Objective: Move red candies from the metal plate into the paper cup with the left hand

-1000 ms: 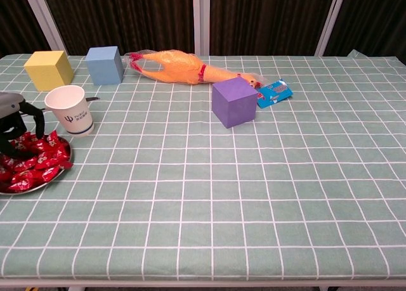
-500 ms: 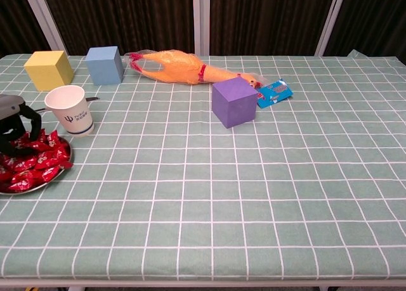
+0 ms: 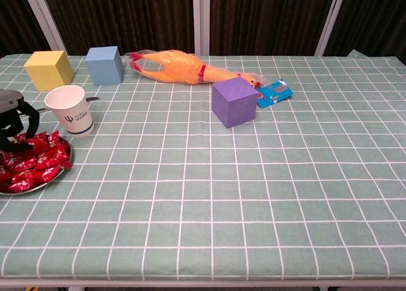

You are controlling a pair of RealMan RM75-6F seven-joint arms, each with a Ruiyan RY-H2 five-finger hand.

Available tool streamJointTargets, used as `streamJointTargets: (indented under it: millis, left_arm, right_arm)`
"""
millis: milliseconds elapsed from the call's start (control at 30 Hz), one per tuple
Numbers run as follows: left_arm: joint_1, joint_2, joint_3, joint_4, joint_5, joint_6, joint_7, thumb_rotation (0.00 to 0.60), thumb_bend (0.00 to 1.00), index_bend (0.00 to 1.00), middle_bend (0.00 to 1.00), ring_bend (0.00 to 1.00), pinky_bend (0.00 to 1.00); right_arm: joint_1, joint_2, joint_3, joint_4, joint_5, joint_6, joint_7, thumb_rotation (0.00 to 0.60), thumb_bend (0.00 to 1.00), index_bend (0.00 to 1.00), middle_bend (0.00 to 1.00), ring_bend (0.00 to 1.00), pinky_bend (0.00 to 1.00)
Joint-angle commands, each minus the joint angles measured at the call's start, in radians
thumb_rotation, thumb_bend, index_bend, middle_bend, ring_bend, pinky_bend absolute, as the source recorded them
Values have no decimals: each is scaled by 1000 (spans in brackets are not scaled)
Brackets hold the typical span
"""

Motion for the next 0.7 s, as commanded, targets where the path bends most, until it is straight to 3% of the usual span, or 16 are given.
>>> streamJointTargets:
  millis: [33,433,700]
  left_arm:
    - [0,52,2,-72,-23,6,26,600,360,667,1000,1000,1000]
    - [-18,202,-73,-263,-42,153,109,600,365,669,1000,1000,1000]
    - [-76,176,-89,-255,-66,126,136,600,366,670,1000,1000,1000]
  right_arm:
    - [-1,0,0,0,-1,1,1,497,0,0,0,0,0]
    - [-7,3,-2,0,-6,10,9,497,0,0,0,0,0]
    - [-8,-1,-4,3,-10,11,12,498,0,0,0,0,0]
